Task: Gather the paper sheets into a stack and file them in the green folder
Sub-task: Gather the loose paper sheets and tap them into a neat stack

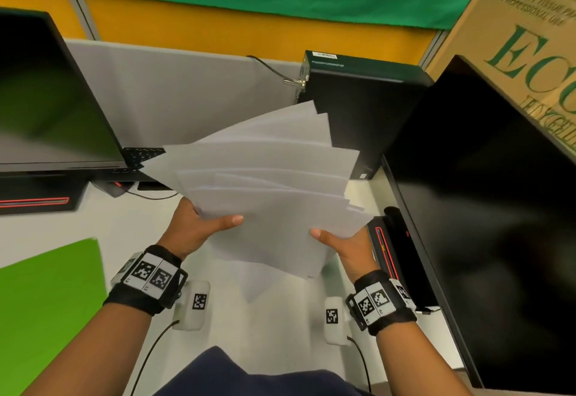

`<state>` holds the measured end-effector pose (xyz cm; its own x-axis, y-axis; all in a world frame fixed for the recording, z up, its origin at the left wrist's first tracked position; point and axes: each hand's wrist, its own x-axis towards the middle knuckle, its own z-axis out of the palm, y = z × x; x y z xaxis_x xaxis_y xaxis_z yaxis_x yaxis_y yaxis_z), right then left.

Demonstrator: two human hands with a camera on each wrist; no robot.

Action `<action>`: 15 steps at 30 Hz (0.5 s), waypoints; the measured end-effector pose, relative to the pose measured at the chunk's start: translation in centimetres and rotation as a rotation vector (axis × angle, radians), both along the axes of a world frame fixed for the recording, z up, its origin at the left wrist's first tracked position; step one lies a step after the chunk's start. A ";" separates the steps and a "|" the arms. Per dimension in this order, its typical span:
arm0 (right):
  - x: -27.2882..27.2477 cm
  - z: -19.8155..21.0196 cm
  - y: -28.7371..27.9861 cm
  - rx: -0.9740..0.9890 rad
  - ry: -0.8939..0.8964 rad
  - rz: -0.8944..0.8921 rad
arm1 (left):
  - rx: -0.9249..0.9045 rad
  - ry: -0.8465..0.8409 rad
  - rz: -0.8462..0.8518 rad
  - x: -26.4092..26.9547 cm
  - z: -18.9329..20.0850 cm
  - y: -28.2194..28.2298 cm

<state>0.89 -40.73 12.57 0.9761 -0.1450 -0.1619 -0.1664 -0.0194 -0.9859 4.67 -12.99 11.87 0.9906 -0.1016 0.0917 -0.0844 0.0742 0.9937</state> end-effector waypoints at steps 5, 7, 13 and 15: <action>0.4 -0.5 -0.4 -0.048 0.011 0.072 | -0.033 0.063 0.034 1.0 -1.1 -0.1; 0.4 -0.6 -0.7 -0.095 -0.005 0.106 | -0.078 0.101 0.032 1.3 -2.1 0.2; 0.7 0.7 -2.3 -0.222 -0.088 0.187 | -0.159 0.169 0.030 2.5 -3.6 0.8; 1.1 1.2 -2.4 -0.263 -0.073 0.257 | -0.161 0.194 0.034 2.9 -3.5 0.7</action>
<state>1.98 -43.14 13.77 0.9936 0.0788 -0.0805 -0.0528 -0.3051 -0.9508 7.56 -12.28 8.32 0.9938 -0.0679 -0.0883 0.1019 0.2333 0.9670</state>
